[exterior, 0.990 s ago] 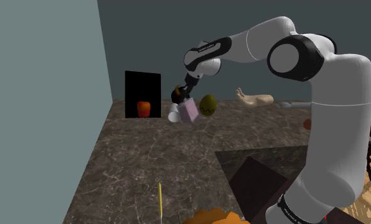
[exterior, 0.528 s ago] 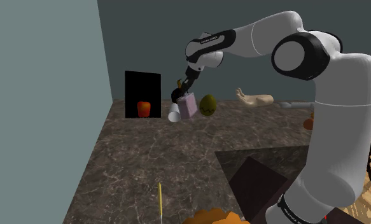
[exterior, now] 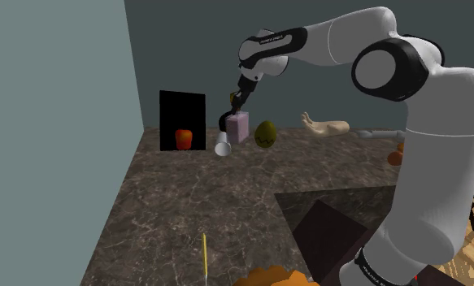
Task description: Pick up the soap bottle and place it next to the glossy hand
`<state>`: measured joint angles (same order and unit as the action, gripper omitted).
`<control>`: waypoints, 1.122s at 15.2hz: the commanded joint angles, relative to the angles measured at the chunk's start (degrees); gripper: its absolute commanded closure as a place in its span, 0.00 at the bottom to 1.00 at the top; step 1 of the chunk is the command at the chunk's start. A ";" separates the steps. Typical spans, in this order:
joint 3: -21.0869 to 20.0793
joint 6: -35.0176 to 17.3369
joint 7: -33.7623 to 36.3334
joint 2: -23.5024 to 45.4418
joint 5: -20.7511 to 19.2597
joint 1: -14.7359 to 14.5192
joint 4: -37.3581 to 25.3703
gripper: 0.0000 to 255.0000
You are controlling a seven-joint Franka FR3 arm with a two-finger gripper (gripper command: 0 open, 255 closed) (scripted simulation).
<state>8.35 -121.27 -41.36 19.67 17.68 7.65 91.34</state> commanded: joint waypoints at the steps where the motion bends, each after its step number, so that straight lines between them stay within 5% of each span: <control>1: 0.13 1.58 0.28 -0.18 -0.22 0.14 -1.42 1.00; 17: 0.55 13.30 3.15 -0.60 -1.51 0.60 -13.01 1.00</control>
<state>8.88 -109.08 -38.43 18.76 16.21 8.15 79.77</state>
